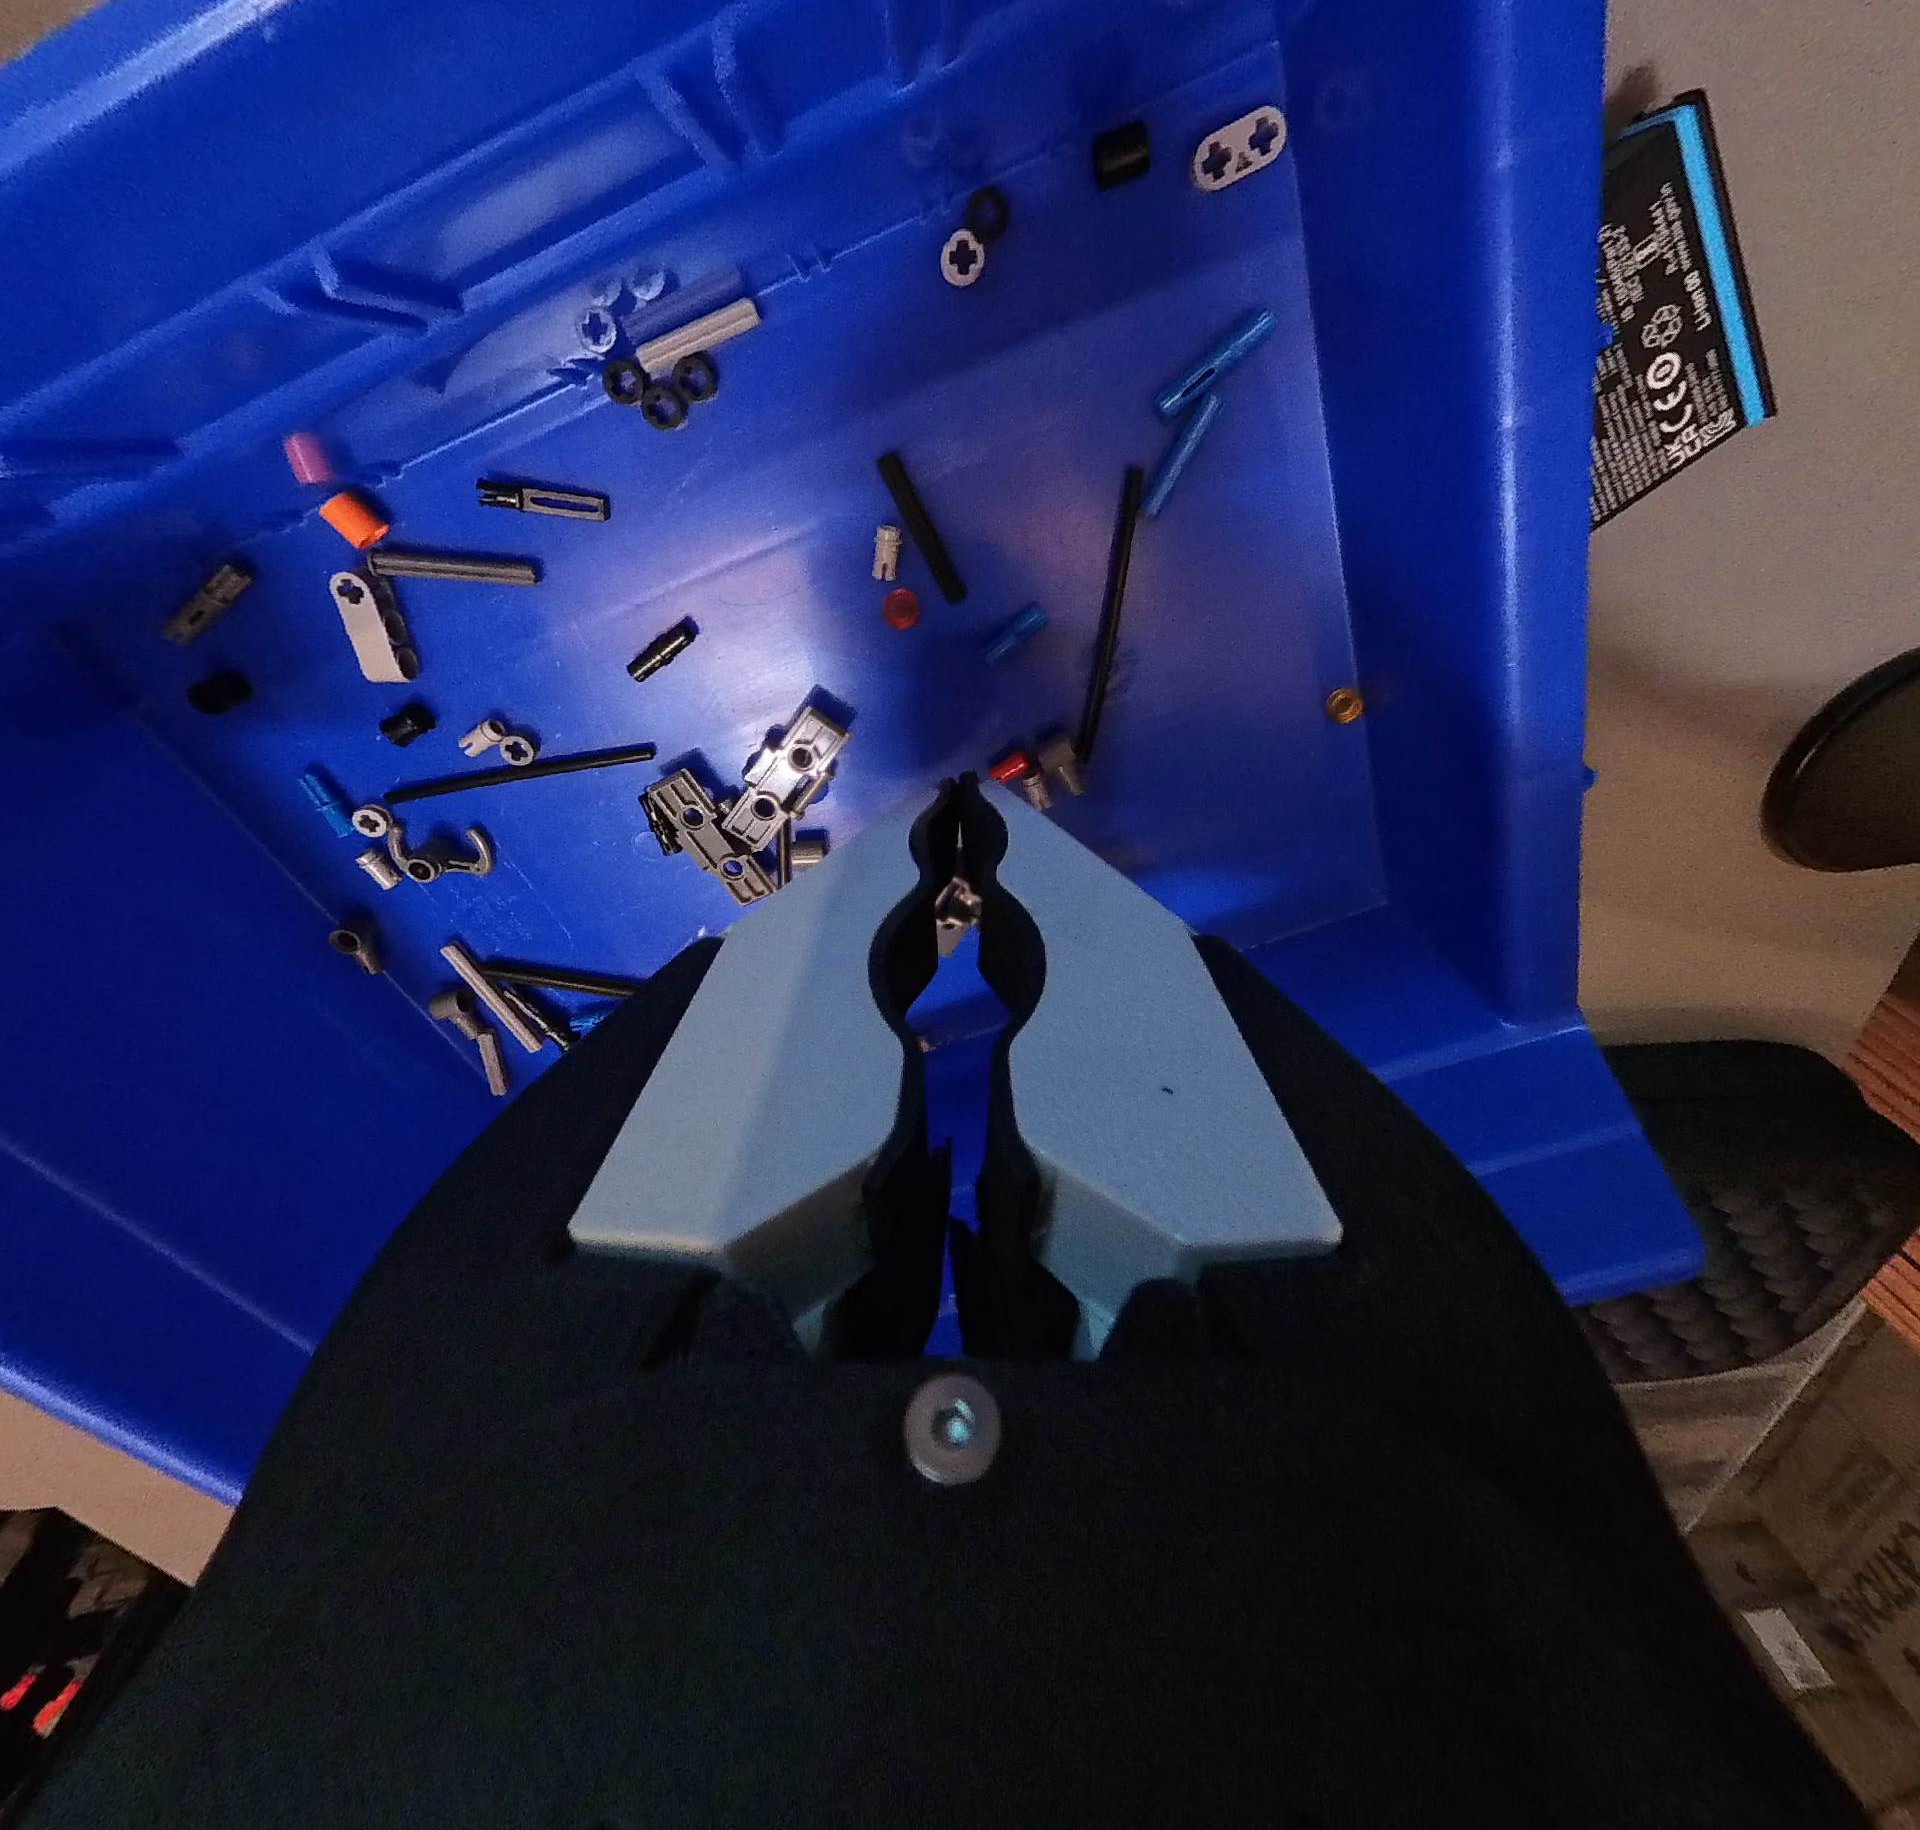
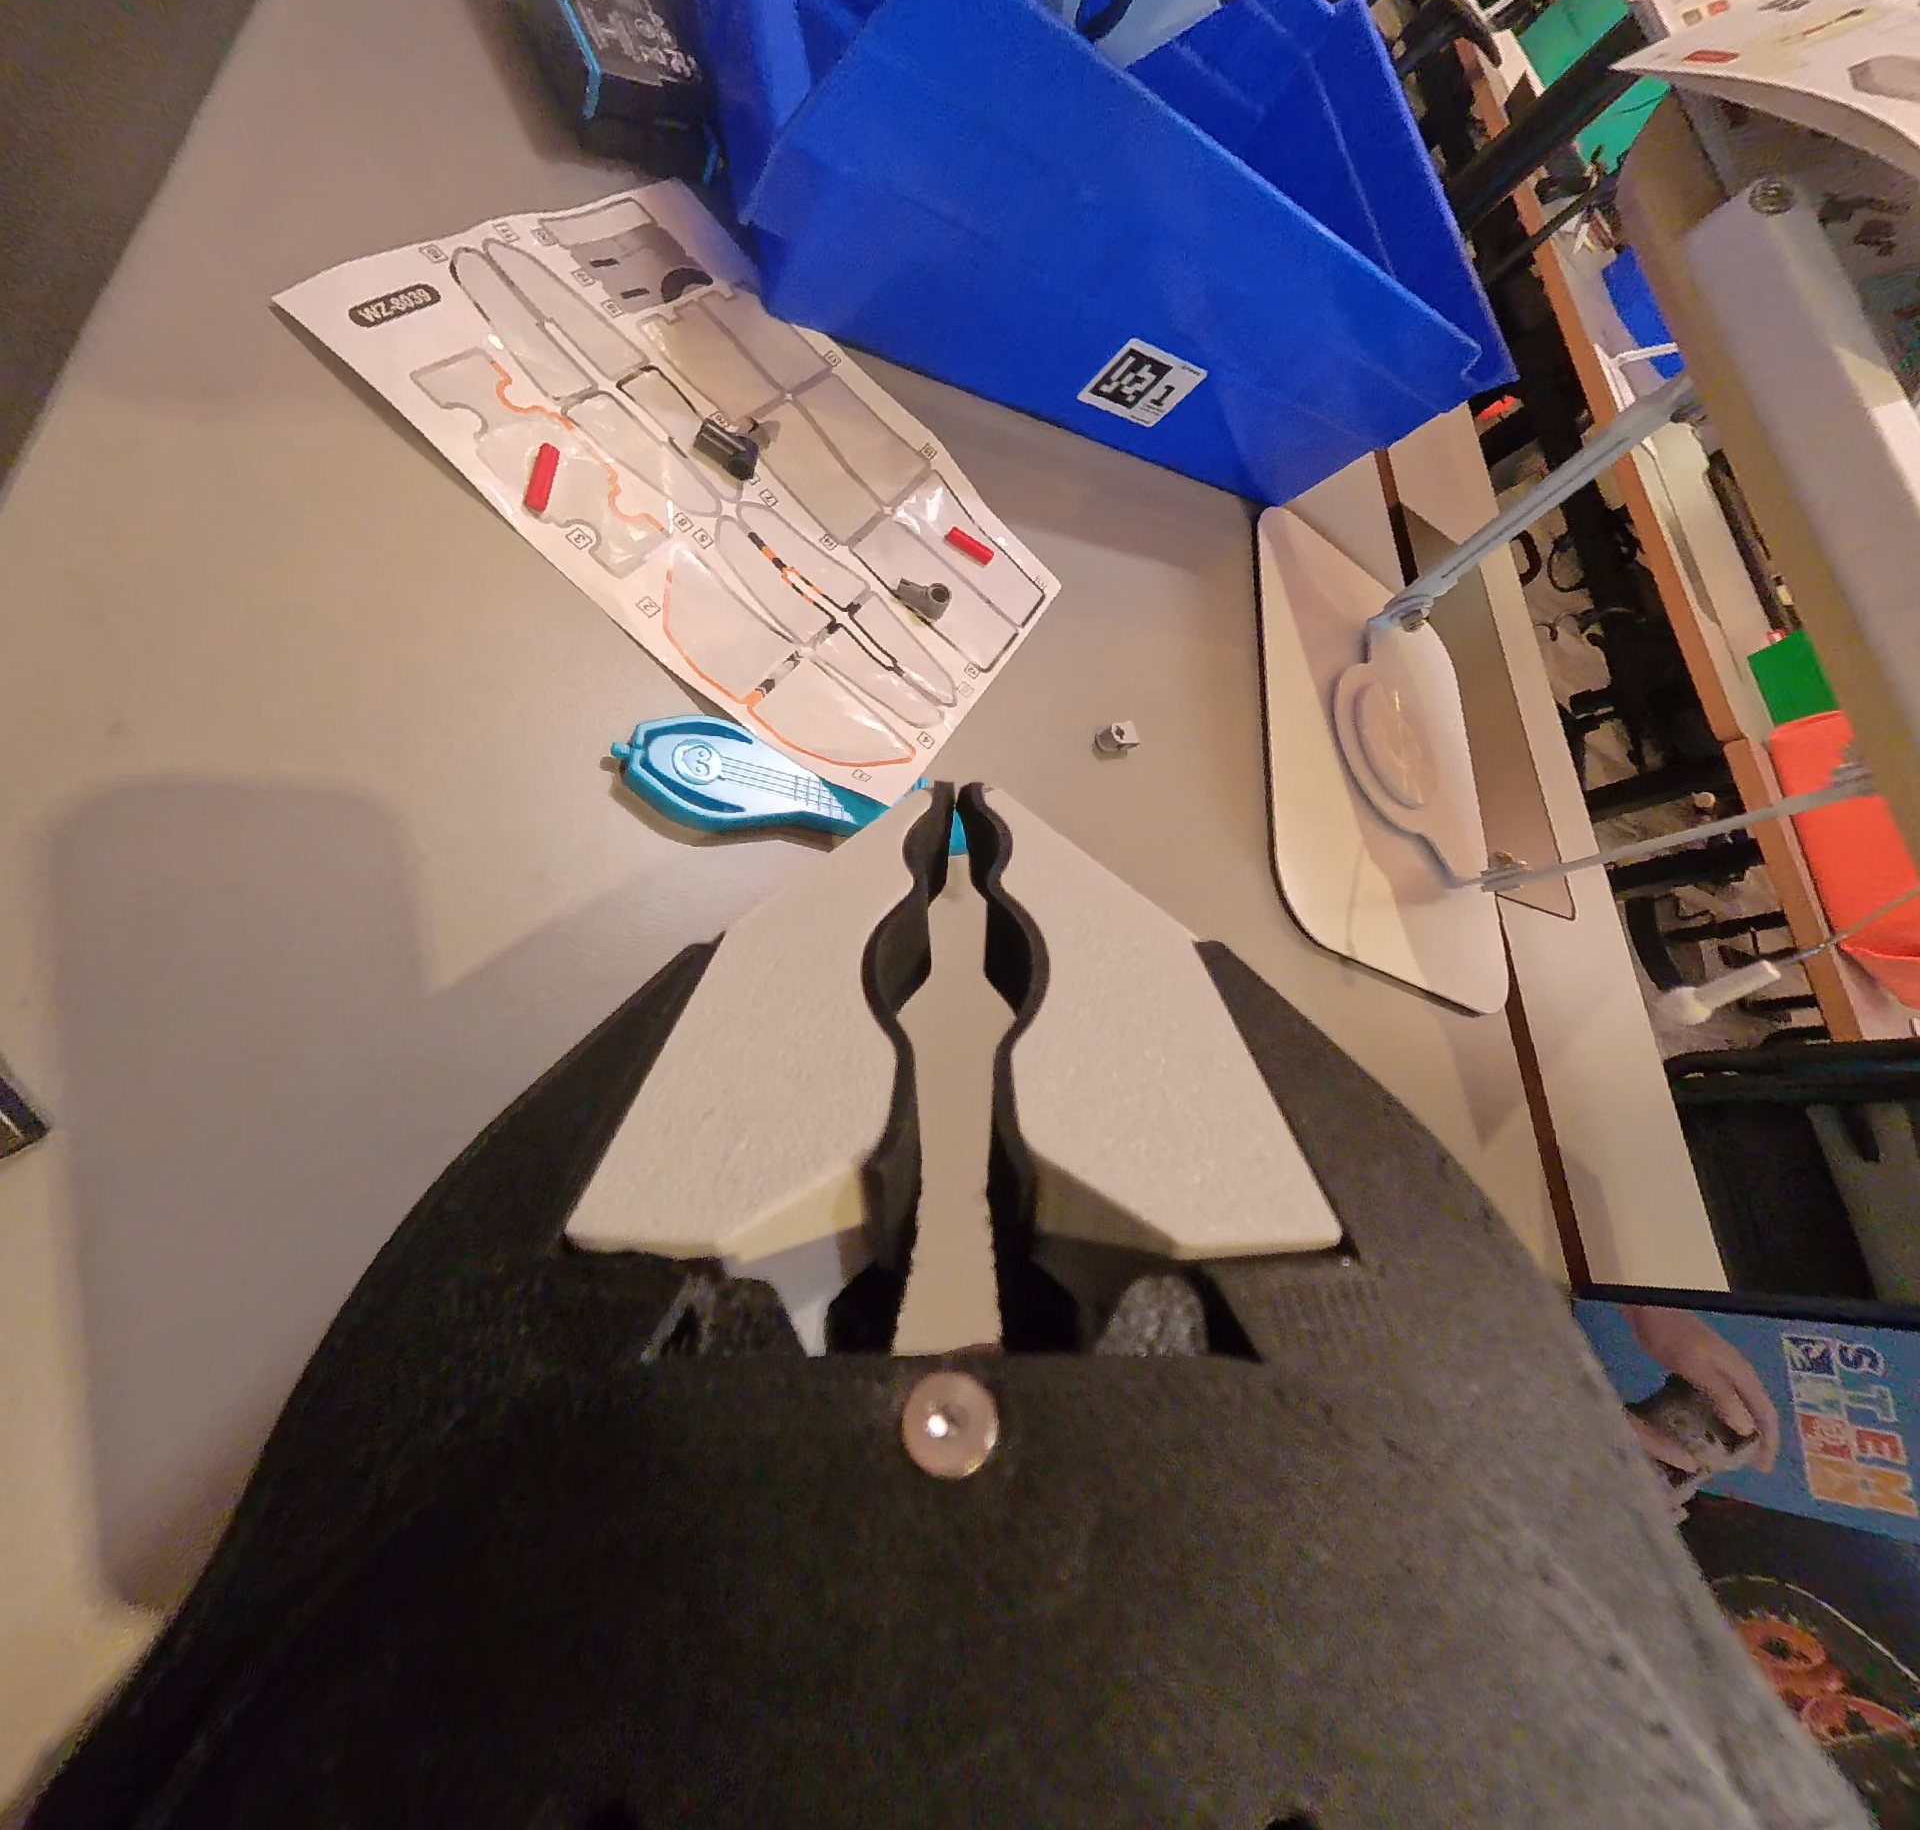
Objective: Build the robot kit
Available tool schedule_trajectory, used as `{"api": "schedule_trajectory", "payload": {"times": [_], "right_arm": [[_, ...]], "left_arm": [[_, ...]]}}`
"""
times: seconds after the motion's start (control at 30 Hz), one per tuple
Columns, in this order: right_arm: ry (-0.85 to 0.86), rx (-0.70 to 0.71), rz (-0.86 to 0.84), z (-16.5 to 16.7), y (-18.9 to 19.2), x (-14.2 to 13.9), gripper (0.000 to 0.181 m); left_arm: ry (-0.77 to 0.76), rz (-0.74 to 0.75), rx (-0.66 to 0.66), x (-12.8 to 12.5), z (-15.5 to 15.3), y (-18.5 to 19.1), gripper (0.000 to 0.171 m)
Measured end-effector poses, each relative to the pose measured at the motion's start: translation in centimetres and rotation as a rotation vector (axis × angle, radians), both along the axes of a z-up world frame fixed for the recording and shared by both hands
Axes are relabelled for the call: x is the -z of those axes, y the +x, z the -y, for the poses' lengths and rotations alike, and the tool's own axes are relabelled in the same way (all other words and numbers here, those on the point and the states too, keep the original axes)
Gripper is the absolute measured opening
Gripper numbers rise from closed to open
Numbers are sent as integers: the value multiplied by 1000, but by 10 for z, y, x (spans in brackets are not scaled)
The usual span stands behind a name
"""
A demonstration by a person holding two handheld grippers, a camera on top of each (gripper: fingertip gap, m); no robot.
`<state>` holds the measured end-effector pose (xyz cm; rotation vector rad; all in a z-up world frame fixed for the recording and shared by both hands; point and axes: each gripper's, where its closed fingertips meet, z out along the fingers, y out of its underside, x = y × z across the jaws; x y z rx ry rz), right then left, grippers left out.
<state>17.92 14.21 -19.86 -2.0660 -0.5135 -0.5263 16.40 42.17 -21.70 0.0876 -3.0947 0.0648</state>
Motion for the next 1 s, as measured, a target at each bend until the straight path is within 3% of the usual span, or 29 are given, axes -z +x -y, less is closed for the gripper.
{"api": "schedule_trajectory", "payload": {"times": [0.4,0.67,0.83,1.0], "right_arm": [[-46,-14,12,2,-5,4,1],[-72,1,10,17,-13,-2,3],[-59,51,-11,33,-18,-3,3],[-45,86,-35,45,-19,-9,3]], "left_arm": [[-50,13,26,-20,19,-7,0],[-114,47,61,-56,44,-18,0],[-213,75,140,-86,89,-30,0],[-261,55,259,-89,145,-36,0]]}}
